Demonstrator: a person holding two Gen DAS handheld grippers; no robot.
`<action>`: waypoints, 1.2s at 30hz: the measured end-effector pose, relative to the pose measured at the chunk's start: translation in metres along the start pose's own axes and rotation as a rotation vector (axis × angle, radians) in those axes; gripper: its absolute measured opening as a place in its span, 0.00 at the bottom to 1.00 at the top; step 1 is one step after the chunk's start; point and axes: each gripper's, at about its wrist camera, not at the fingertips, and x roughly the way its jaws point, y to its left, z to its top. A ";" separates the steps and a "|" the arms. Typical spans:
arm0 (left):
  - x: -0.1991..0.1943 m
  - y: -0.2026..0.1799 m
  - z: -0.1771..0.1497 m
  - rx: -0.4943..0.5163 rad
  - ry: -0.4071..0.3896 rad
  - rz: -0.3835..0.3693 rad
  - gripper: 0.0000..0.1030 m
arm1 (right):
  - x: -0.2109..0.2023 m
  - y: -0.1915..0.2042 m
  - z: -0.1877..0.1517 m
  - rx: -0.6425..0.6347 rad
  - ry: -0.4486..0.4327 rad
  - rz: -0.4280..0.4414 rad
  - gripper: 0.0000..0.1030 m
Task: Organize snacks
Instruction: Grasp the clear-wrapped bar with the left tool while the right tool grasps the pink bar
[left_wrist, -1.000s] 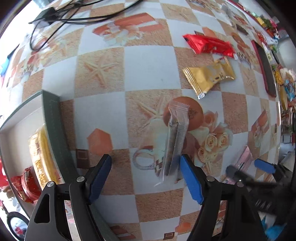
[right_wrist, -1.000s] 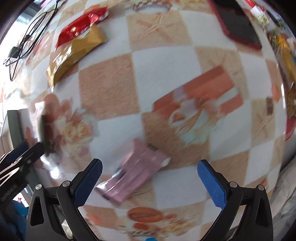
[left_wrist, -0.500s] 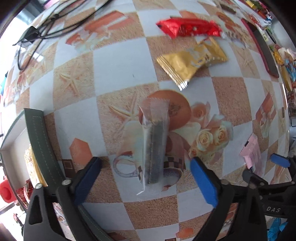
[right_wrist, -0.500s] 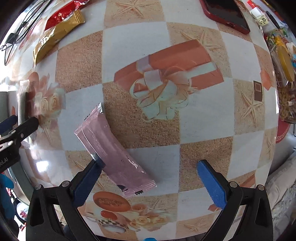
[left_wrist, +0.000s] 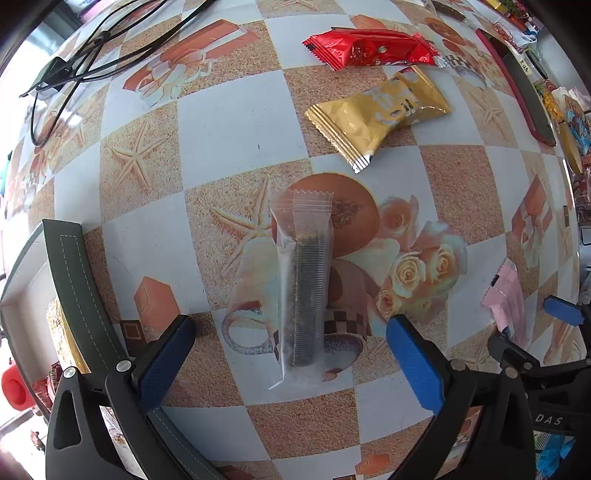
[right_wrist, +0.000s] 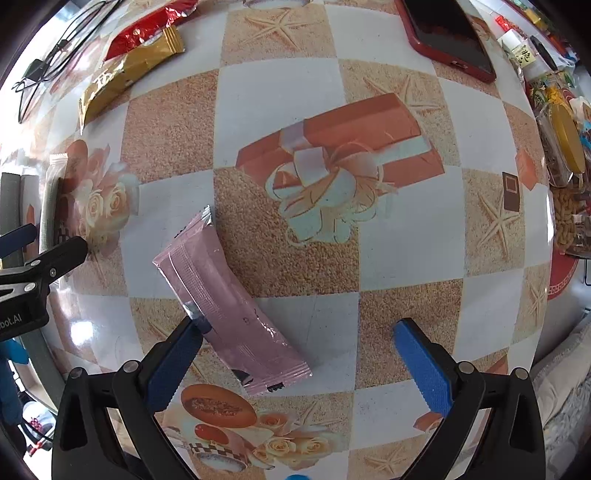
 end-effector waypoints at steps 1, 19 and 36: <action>0.001 0.000 0.001 0.000 -0.001 0.000 1.00 | 0.001 0.001 0.004 -0.004 0.013 0.000 1.00; -0.003 0.000 -0.003 -0.010 -0.032 0.000 1.00 | -0.004 0.026 0.006 -0.128 -0.006 -0.020 1.00; -0.031 -0.007 -0.001 0.035 -0.015 -0.079 0.16 | -0.022 0.044 0.025 -0.130 -0.019 -0.011 0.24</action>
